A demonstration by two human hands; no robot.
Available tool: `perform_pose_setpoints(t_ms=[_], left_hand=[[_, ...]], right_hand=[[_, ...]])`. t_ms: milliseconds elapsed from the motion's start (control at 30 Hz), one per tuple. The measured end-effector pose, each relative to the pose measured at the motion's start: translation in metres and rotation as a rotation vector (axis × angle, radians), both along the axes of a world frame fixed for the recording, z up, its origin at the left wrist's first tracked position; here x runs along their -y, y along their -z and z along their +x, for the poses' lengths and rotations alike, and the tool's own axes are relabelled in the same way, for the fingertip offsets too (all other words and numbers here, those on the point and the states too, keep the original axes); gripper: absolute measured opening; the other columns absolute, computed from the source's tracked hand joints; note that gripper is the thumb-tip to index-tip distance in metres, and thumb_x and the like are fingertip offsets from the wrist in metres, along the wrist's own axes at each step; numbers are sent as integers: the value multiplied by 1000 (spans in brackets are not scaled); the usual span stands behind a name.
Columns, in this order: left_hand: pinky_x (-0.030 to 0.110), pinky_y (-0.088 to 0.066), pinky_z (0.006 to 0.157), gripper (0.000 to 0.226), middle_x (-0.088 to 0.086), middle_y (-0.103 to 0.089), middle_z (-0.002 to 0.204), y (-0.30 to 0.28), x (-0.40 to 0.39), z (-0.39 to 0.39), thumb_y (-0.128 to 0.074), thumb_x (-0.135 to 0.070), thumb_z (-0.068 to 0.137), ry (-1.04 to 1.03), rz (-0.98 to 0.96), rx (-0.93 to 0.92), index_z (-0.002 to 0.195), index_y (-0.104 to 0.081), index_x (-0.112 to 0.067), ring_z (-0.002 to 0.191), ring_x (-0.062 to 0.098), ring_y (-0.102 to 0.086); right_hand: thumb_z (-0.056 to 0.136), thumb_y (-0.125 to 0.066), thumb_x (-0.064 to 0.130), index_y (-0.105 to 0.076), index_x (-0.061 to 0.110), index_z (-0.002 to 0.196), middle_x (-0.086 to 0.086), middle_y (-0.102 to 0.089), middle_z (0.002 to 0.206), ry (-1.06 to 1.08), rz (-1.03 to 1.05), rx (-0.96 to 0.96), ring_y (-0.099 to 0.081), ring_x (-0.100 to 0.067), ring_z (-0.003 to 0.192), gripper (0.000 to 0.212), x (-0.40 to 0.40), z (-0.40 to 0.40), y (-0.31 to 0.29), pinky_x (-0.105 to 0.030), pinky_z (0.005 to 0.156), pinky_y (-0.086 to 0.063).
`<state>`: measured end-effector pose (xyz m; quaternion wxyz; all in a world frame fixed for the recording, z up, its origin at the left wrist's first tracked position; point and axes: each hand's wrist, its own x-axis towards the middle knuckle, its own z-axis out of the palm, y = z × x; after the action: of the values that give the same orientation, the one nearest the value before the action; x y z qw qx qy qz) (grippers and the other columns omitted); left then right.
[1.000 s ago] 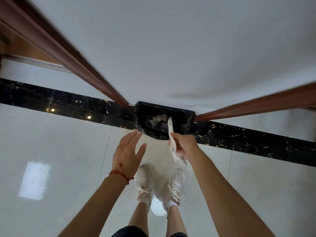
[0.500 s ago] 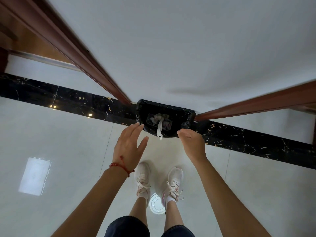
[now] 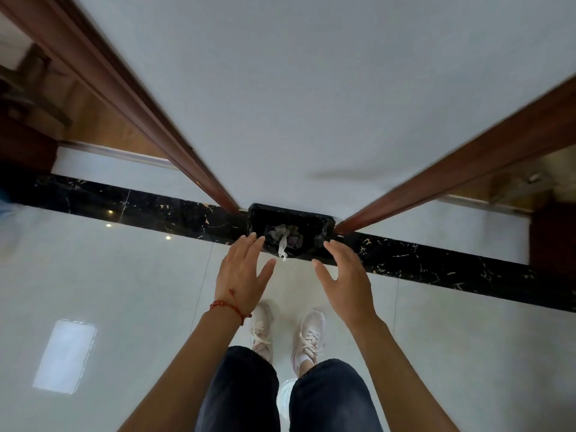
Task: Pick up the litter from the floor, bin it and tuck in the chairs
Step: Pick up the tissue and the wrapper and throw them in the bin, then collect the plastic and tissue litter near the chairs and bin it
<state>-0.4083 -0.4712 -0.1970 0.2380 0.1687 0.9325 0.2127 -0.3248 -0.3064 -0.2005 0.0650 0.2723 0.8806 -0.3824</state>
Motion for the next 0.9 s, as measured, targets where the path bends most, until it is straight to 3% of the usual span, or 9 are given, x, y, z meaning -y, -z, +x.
perform_pose_setpoints(t_ms=[167,267,333,467,533,633,800,900], left_hand=[[36,-22,111,51,11,-38,144,-51,-11,15,-45,-36,92,33,7,-32,135,-39,-10,137,26,-27],[38,-25,110,69,12,-42,141,-79,-19,23,-28,-54,83,53,22,-57,132,-43,-9,135,28,-31],[37,-25,109,75,12,-43,141,-91,-24,25,-19,-56,78,81,35,-78,132,-44,-9,135,28,-32],[41,-27,108,64,15,-45,138,-105,-36,25,-33,-49,85,175,42,-90,130,-45,-7,133,31,-34],[41,-26,109,59,15,-44,139,-110,-42,25,-38,-45,86,239,37,-83,131,-45,-6,134,31,-33],[42,-27,110,67,14,-44,139,-114,-50,24,-30,-51,83,364,35,-76,131,-44,-7,134,30,-33],[36,-16,113,50,10,-36,146,-116,-57,27,-44,-33,92,630,50,-65,136,-37,-10,138,26,-23],[35,-15,114,64,9,-34,146,-118,-57,32,-28,-52,88,792,24,-64,137,-35,-11,139,25,-22]], right_hand=[[92,-50,36,-43,16,136,-1,-40,146,23,24,34,-31,-13,137,49,-14,29,-47,-27,107,-30],[92,-51,36,-44,16,136,-2,-40,146,95,20,14,-31,-13,137,49,-22,41,-69,-28,107,-29],[92,-50,37,-43,17,137,-1,-39,146,128,12,5,-30,-13,137,49,-25,49,-80,-28,108,-28],[93,-49,37,-41,15,138,-3,-38,147,155,42,-3,-29,-13,137,51,-25,63,-95,-27,107,-29],[92,-50,36,-42,14,137,-5,-40,146,192,68,-16,-32,-15,136,50,-21,71,-100,-26,105,-32],[93,-49,36,-41,13,138,-5,-40,146,281,108,6,-32,-15,136,51,-14,86,-103,-24,104,-32],[94,-46,37,-37,16,139,-4,-38,147,516,104,71,-29,-15,137,51,7,118,-102,-26,106,-31],[94,-46,38,-38,16,139,-4,-38,147,671,83,80,-31,-15,136,51,28,141,-101,-29,106,-32]])
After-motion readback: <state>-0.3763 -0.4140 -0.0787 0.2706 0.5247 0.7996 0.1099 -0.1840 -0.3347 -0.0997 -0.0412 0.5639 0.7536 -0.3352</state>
